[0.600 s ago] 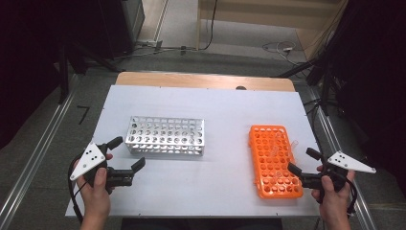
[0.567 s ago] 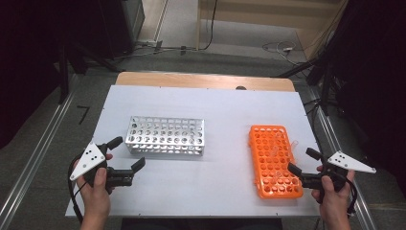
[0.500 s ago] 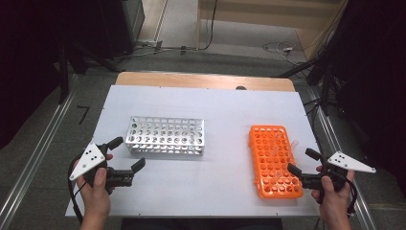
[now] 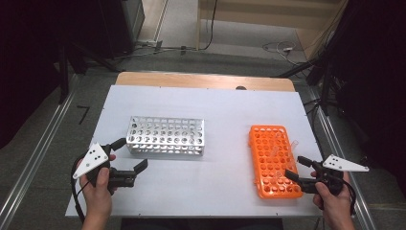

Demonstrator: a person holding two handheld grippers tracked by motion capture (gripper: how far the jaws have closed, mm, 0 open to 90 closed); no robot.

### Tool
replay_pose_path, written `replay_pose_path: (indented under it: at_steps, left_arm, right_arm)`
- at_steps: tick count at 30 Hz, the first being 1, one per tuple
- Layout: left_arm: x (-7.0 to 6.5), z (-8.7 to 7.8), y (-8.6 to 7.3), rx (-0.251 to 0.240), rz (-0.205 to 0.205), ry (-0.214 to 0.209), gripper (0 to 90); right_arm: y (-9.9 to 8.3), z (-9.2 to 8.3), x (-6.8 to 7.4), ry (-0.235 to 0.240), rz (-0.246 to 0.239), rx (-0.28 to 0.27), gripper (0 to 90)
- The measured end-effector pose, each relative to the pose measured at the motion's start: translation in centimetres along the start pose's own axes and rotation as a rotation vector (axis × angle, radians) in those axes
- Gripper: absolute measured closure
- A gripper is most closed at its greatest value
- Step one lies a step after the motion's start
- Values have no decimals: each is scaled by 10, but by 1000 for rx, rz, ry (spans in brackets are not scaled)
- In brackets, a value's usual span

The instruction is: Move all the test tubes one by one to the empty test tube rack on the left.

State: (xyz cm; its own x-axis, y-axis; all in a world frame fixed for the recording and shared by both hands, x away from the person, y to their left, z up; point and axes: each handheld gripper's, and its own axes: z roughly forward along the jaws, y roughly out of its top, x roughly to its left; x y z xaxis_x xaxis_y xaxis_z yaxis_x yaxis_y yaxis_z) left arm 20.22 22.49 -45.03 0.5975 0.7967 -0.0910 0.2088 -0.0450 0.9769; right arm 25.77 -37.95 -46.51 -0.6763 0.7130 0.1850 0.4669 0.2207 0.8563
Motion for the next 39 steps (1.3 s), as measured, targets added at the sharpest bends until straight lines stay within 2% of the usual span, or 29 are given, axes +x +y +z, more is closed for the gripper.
replay_pose_path:
  at_steps: [3, 5, 6, 7, 8, 10, 12, 13, 15, 19, 28, 35, 37, 39]
  left_arm:
    - [0, 1, 0, 8, 5, -2, 0]
    - [-1, 1, -1, 9, 6, -2, 0]
    - [-1, 1, -1, 10, 5, -3, 0]
    - [-1, 2, -1, 10, 3, -2, 0]
    - [-1, 2, -1, 10, 3, -2, 0]
    - [-1, 2, -1, 12, 5, -2, 0]
    - [-1, 1, -1, 10, 3, -2, 0]
    - [-1, 1, -1, 12, 3, 0, 0]
    - [-1, 1, -1, 13, 5, -3, 0]
    - [-2, 2, -1, 19, 6, -6, 0]
    - [-3, 4, -1, 19, 10, -9, 0]
    - [-6, 3, 1, 12, 16, -13, 0]
    - [-7, 3, 2, -9, 11, -30, 0]
    - [-8, 2, 3, -18, 6, -30, 0]
  right_arm:
    - [-2, 5, -2, -10, 6, 33, 276]
    - [-4, 8, -3, -9, -13, 61, 370]
    - [-4, 8, -3, -9, -13, 61, 370]
    - [-5, 11, -2, -8, -29, 83, 436]
    - [-5, 11, -2, -8, -29, 83, 436]
    - [-5, 13, -3, -21, -29, 81, 546]
    - [-5, 13, -4, -31, -33, 72, 607]
    - [-5, 13, -4, -31, -33, 72, 607]
    - [-6, 14, -2, -32, -60, 69, 686]
    - [-5, 17, 2, -52, -86, 78, 723]
    - [0, 16, -1, -51, -67, 61, 741]
    - [15, 2, 4, -65, -38, 8, 741]
    - [20, -3, 5, -72, -35, -14, 742]
    - [25, -7, 8, -76, -22, -29, 741]
